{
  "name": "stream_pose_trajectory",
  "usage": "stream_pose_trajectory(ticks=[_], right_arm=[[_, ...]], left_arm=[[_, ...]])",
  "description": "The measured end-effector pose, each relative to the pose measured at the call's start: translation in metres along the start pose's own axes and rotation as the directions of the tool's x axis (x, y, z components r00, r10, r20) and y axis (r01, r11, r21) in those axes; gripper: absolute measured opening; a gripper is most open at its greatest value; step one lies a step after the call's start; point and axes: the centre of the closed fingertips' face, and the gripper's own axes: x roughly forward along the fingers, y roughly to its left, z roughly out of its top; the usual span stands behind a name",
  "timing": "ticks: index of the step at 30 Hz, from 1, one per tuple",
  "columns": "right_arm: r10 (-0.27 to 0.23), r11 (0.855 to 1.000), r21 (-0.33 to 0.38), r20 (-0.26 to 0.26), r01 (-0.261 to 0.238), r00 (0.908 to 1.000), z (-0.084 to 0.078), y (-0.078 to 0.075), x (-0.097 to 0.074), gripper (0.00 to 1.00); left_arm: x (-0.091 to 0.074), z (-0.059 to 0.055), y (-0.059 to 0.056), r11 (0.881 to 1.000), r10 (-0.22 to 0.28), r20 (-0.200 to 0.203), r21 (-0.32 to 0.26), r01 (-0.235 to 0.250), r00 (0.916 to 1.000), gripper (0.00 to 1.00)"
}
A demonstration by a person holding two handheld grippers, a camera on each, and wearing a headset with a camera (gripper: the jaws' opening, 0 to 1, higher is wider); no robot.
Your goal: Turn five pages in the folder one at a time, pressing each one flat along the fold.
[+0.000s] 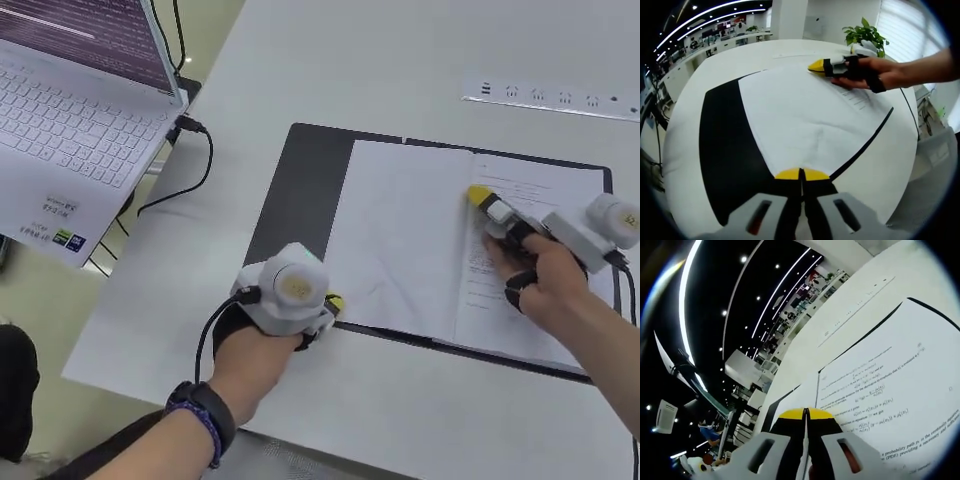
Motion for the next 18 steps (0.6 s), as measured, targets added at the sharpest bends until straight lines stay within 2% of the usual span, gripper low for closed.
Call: stream_pose_trajectory(ticks=[4,12,17,18], right_arm=[[-0.001,1.0,0.014,0.015,0.001,0.9999,0.004,0.0,0.004,0.0],[-0.01,1.0,-0.007,0.006,0.01,0.9999,0.008,0.002,0.014,0.0],[-0.017,0.999,-0.036,-0.01,0.016,0.9998,0.013,-0.003,0.027,0.0],[-0.018,0.999,-0.032,-0.008,0.018,0.9998,0.017,-0.01,0.034,0.0]], left_arm=[[0.001,0.0,0.0,1.0,-0.003,-0.001,0.002,0.003,1.0,0.0],[0.0,0.0,0.0,1.0,0.006,0.006,0.009,-0.006,1.0,0.0],[0.0,0.0,0.0,1.0,0.001,0.009,0.003,-0.001,1.0,0.0],[0.0,0.0,0.0,1.0,0.0,0.009,0.003,0.0,1.0,0.0]])
